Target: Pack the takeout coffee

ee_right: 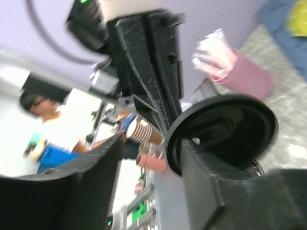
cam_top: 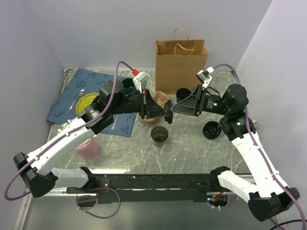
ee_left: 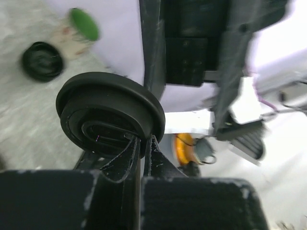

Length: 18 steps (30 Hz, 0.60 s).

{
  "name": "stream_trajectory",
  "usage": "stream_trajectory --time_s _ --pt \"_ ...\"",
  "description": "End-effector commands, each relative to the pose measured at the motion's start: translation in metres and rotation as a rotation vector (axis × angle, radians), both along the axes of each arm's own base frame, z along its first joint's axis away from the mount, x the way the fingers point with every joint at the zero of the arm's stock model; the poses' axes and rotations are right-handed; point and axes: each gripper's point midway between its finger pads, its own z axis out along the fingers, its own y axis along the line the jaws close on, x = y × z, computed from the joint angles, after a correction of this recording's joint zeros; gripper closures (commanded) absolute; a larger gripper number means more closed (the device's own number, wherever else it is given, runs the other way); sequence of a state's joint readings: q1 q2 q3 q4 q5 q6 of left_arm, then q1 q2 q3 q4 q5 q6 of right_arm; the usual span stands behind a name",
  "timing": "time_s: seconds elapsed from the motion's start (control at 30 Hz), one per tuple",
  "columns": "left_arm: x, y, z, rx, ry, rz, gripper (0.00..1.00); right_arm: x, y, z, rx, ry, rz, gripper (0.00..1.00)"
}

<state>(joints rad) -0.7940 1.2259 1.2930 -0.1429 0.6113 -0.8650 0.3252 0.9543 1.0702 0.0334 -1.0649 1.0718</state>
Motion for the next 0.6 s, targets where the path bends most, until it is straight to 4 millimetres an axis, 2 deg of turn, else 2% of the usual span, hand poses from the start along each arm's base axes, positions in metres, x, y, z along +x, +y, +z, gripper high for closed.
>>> stream_trajectory --time_s 0.0,0.03,0.07,0.1,0.13,0.17,0.2,0.23,0.27,0.3,0.33,0.37,0.4,0.43,0.47,0.57 --pt "0.017 0.024 -0.033 0.263 0.011 0.156 0.99 0.018 -0.022 -0.011 -0.192 -0.027 -0.235 0.25" --pt "0.028 0.027 -0.044 0.319 0.020 0.211 0.99 0.017 -0.029 -0.029 -0.258 0.044 -0.270 0.23" --pt "0.031 0.029 -0.043 0.348 0.009 0.225 0.99 0.030 -0.039 -0.037 -0.315 0.031 -0.368 0.18" --pt "0.034 0.033 -0.051 0.397 0.031 0.245 0.99 0.034 -0.047 -0.040 -0.346 0.036 -0.421 0.16" --pt "0.039 0.038 -0.074 0.497 0.075 0.274 0.99 0.033 -0.056 -0.056 -0.411 0.094 -0.470 0.15" --pt "0.041 0.039 -0.075 0.529 0.083 0.286 0.99 0.036 -0.065 -0.062 -0.451 0.099 -0.518 0.12" --pt "0.041 0.038 -0.084 0.575 0.100 0.297 0.99 0.045 -0.082 -0.070 -0.513 0.123 -0.637 0.10" --pt "0.041 0.040 -0.105 0.662 0.147 0.300 0.99 0.046 -0.092 -0.078 -0.554 0.155 -0.689 0.09" --pt "0.045 0.039 -0.104 0.686 0.149 0.332 0.99 0.040 -0.102 -0.091 -0.611 0.206 -0.719 0.05" --pt "0.041 0.034 -0.110 0.724 0.152 0.332 0.99 0.044 -0.116 -0.092 -0.649 0.208 -0.796 0.02" --pt "0.042 0.030 -0.126 0.789 0.177 0.339 0.99 0.043 -0.121 -0.094 -0.671 0.215 -0.818 0.00" --pt "0.044 0.032 -0.126 0.833 0.175 0.371 0.99 0.037 -0.128 -0.100 -0.709 0.235 -0.834 0.00" --pt "0.035 0.027 -0.131 0.865 0.186 0.346 0.99 0.036 -0.133 -0.101 -0.723 0.237 -0.853 0.00" --pt "0.042 0.023 -0.139 0.905 0.189 0.369 0.99 0.036 -0.140 -0.104 -0.751 0.243 -0.885 0.00" --pt "0.040 0.026 -0.146 0.947 0.212 0.374 0.99 0.033 -0.144 -0.104 -0.759 0.244 -0.896 0.00" --pt "0.040 0.016 -0.155 0.982 0.233 0.372 0.99 0.025 -0.150 -0.113 -0.780 0.250 -0.906 0.00"
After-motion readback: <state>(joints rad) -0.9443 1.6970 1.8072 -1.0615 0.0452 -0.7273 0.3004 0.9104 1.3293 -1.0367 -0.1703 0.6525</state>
